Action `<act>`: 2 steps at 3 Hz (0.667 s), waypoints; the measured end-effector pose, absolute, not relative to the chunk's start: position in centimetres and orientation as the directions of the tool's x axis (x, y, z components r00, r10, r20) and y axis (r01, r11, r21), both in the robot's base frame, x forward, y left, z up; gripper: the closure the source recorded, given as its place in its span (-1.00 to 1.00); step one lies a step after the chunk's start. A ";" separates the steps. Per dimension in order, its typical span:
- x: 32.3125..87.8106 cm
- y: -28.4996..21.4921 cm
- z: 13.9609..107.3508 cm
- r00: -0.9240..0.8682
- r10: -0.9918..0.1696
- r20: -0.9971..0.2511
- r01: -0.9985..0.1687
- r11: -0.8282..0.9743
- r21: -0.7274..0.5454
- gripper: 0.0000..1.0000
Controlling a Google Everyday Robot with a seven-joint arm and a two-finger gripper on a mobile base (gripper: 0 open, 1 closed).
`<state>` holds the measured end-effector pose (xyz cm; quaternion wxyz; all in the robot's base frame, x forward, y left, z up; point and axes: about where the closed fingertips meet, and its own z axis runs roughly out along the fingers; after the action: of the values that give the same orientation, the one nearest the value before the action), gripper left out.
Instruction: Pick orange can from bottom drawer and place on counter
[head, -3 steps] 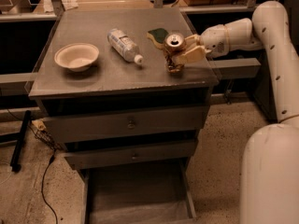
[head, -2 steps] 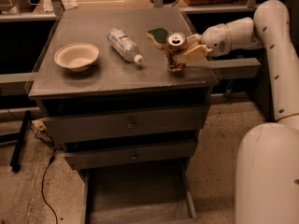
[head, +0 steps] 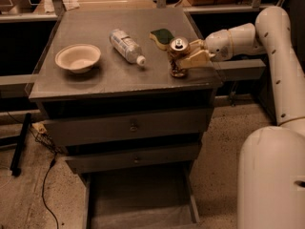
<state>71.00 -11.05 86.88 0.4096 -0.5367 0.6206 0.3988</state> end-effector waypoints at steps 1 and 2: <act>71.1 -11.0 85.7 -0.105 -0.333 -0.937 -0.992 0.101 0.075 1.00; 71.1 -11.0 86.1 -0.105 -0.333 -0.937 -0.992 0.101 0.076 1.00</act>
Offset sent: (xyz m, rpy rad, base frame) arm -0.0048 -0.0078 -0.0228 0.0105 0.0344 0.0199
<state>71.13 -11.01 86.14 0.4045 -0.5327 0.6219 0.4073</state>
